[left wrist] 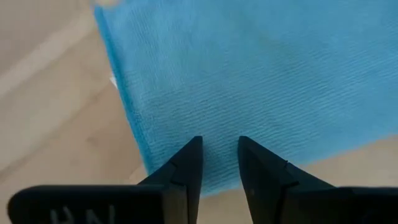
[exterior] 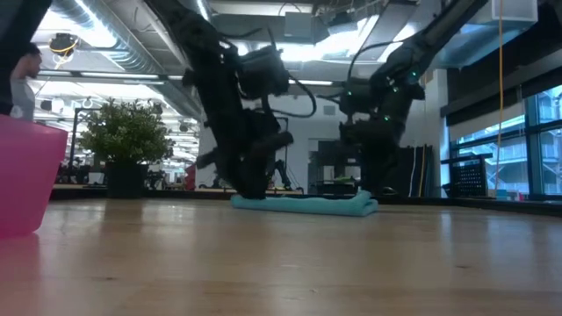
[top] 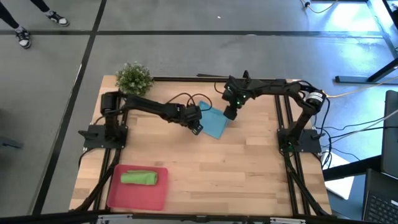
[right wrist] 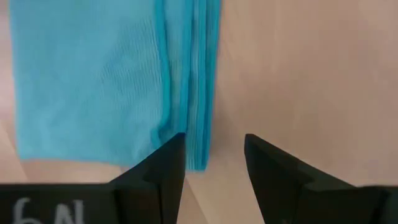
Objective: Roll microfiber towels into tight, uniform cylinder then place into a basket
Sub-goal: Roll the microfiber blue towel
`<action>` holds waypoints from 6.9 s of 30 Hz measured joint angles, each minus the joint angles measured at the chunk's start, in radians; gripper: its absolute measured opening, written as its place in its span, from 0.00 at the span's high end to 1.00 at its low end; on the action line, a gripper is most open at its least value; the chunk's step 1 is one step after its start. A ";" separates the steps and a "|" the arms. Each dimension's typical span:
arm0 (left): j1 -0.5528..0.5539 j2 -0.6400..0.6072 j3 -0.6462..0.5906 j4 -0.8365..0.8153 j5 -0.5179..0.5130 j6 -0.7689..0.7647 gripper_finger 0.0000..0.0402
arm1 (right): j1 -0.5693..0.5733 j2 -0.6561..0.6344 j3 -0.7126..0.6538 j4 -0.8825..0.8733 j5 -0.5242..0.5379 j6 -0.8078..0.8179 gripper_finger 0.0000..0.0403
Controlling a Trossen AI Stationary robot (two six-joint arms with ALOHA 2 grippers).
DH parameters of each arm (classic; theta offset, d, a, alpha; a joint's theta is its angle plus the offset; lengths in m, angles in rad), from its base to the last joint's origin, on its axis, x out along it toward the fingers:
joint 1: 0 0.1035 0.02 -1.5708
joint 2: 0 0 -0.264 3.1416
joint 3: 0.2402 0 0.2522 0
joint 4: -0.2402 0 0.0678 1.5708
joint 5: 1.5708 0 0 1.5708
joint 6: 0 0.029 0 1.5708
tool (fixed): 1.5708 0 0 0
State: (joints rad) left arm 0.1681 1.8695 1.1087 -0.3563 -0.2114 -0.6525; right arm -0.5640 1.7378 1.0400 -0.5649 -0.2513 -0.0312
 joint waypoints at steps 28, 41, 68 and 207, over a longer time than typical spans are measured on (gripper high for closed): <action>0.159 0.056 -0.002 0.112 -0.002 0.361 0.77 | 0.172 -0.002 -0.173 0.166 0.014 0.071 0.59; 0.181 0.008 -0.002 0.146 0.099 0.582 0.77 | 0.234 0.006 -0.128 0.157 -0.018 0.105 0.59; -0.100 -0.262 -0.001 -0.003 0.021 0.612 0.78 | 0.259 -0.183 -0.030 -0.047 -0.083 -0.027 0.59; -0.229 0.019 0.001 0.196 0.236 0.623 0.66 | 0.147 0.129 0.152 -0.134 -0.397 -0.302 0.99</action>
State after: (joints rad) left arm -0.0607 1.8888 1.1099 -0.1608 0.0248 -0.0293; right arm -0.4171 1.8664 1.1923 -0.6988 -0.6487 -0.3332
